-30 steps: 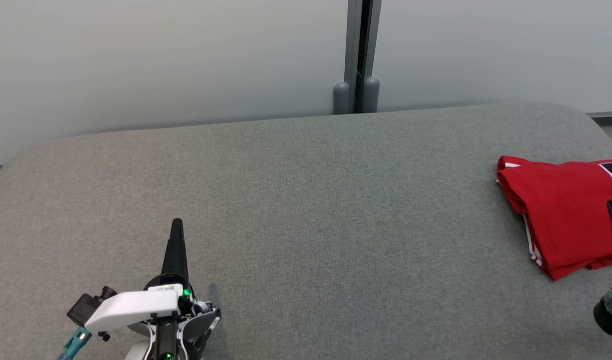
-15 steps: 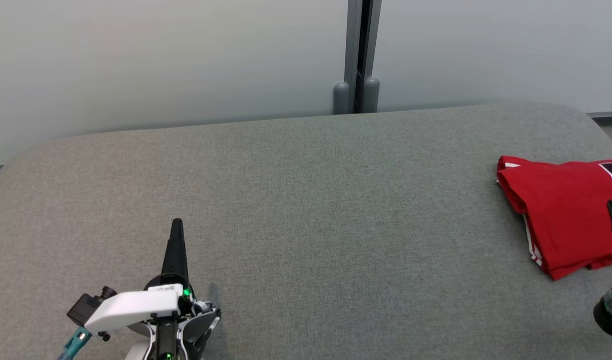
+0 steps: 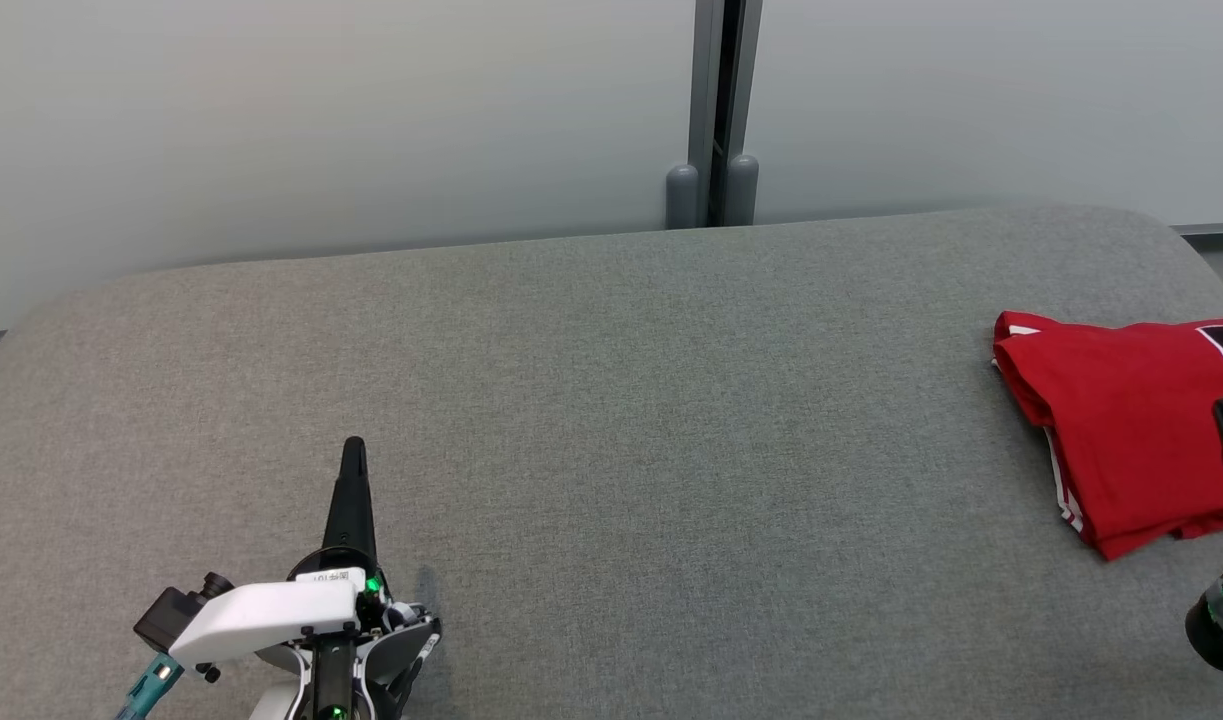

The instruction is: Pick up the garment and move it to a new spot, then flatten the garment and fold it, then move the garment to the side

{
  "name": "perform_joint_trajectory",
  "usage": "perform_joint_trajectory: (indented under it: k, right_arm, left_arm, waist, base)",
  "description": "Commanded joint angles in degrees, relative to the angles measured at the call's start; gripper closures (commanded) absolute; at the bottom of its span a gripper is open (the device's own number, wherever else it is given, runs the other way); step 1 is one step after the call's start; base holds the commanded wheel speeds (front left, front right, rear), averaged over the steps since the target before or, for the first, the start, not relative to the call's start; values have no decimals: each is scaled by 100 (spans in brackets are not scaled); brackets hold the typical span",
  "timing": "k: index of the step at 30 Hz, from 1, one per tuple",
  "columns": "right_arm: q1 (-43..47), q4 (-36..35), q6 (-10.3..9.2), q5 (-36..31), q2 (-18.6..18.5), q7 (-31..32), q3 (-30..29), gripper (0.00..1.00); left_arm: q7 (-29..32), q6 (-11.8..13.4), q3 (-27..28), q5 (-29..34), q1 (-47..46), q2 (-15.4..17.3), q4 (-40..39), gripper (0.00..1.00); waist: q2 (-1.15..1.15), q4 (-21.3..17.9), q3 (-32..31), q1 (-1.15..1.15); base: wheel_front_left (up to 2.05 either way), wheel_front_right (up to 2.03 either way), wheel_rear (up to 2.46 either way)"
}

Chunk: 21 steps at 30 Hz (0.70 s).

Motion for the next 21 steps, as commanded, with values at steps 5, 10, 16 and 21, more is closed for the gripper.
perform_joint_trajectory:
  k: [5,10,16,21]
  right_arm:
    - [35,6,0,11,-43,-24,10,100]
    - [36,6,1,14,-43,-26,10,100]
    - [36,6,1,17,-43,-27,13,100]
    - [37,6,0,18,-44,-27,15,100]
  left_arm:
    - [-13,-24,7,8,-84,17,2,100]
    - [-13,-25,7,8,-84,17,2,100]
    - [-13,-25,7,8,-84,17,2,100]
    - [-13,-24,8,8,-84,17,2,100]
  waist:
    - [0,0,0,0]
    - [0,0,0,0]
    - [0,0,0,0]
    - [0,0,0,0]
  base:
    - [0,0,0]
    - [0,0,0]
    - [0,0,0]
    - [0,0,0]
